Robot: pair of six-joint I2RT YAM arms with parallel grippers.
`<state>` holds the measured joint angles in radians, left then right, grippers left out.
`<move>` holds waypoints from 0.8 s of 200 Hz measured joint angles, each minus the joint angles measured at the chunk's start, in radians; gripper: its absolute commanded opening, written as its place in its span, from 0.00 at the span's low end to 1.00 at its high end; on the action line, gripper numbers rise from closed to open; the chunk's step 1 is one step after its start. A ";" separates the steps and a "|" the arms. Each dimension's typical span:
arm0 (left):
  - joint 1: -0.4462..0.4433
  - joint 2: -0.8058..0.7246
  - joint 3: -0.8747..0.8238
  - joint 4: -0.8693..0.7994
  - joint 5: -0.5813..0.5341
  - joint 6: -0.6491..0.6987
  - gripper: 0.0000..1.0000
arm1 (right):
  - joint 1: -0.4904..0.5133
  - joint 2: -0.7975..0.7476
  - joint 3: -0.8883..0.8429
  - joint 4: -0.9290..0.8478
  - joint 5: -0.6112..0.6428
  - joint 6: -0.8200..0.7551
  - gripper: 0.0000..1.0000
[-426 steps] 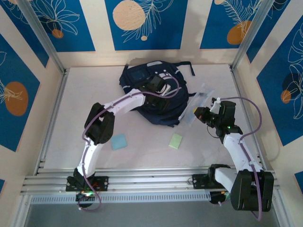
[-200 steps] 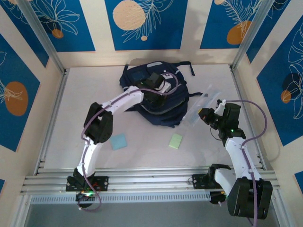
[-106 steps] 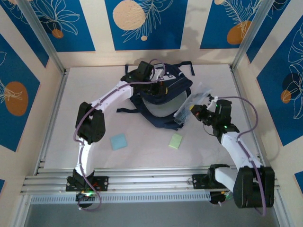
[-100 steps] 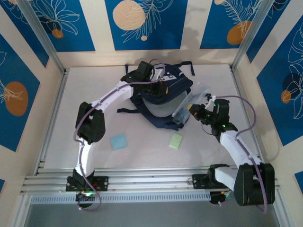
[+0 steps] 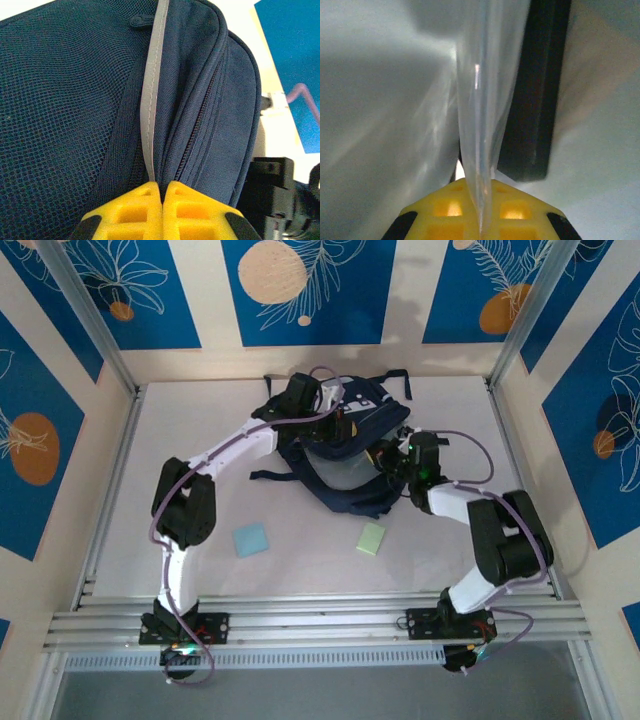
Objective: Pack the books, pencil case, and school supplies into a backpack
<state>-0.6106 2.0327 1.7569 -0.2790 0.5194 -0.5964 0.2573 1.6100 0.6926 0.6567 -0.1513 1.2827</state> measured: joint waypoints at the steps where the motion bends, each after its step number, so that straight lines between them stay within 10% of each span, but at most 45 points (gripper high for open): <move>1: 0.000 -0.001 -0.002 0.003 0.000 -0.001 0.00 | 0.004 0.006 0.002 0.008 0.002 0.007 0.00; 84: 0.024 -0.060 -0.120 0.150 -0.061 -0.054 0.00 | 0.090 0.391 0.277 0.233 0.121 0.166 0.00; 160: 0.052 -0.083 -0.186 0.224 -0.048 -0.072 0.00 | 0.103 0.369 0.318 0.109 0.183 0.245 0.54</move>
<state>-0.5587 1.9495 1.5711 -0.0555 0.4709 -0.6682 0.3599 1.9789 1.0103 0.7654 0.0322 1.5280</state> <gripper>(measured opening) 0.048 0.471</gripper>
